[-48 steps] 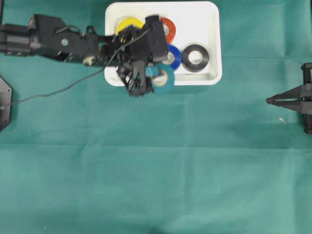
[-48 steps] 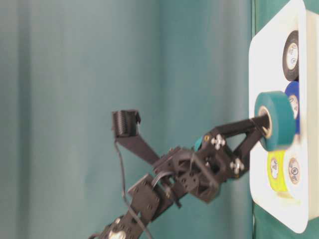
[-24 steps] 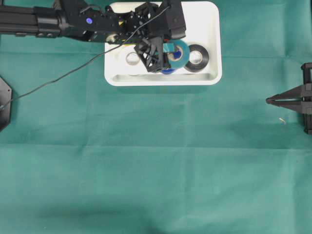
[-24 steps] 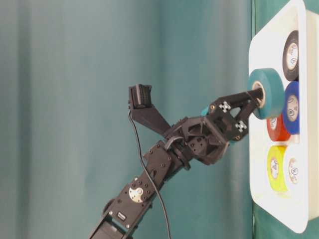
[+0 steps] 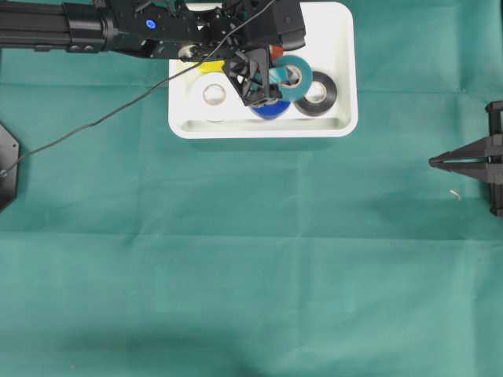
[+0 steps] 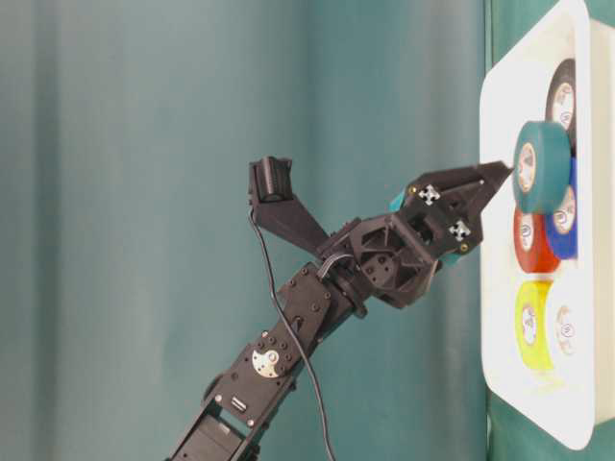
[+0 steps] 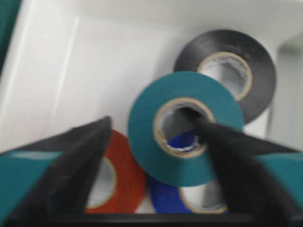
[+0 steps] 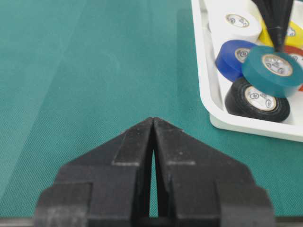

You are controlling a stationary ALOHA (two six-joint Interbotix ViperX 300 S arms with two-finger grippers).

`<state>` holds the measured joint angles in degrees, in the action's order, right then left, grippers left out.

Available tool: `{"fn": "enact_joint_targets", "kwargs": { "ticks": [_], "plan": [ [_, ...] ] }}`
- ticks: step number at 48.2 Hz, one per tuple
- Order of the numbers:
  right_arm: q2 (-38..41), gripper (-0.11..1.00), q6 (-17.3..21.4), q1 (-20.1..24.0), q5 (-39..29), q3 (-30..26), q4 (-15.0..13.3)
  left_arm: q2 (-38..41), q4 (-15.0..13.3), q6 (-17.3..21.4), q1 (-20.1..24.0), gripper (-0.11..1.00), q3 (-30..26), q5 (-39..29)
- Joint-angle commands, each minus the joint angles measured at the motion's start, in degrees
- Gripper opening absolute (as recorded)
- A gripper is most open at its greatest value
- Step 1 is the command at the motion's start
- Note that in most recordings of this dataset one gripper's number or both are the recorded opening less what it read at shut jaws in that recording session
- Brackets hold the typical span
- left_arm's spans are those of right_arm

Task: Put the tape into the white case with the left arm.
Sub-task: 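Carry the teal tape with the left gripper into the tray, then release the teal tape on top of the blue and black tapes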

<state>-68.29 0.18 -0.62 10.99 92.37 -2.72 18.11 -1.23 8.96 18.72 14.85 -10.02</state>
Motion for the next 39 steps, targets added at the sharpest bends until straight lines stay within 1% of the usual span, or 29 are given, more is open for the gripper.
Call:
{"fn": "enact_joint_targets", "kwargs": {
  "ticks": [1,5,28,39],
  "plan": [
    [0.35,-0.09,0.09,-0.09,0.53,-0.44,-0.09,-1.41,0.09,0.00,0.18,0.87,-1.49,0.35],
    [0.26,-0.09,0.09,0.00,0.62,-0.44,-0.18,-1.67,0.09,0.09,0.18,0.85,-1.32,0.44],
    [0.35,-0.09,0.00,0.00,0.53,-0.44,-0.18,-3.52,0.09,0.44,0.00,0.84,-0.35,0.35],
    [0.35,-0.09,0.09,-0.09,0.62,-0.44,-0.18,-6.50,0.00,0.35,-1.49,0.84,1.58,0.35]
  ]
}}
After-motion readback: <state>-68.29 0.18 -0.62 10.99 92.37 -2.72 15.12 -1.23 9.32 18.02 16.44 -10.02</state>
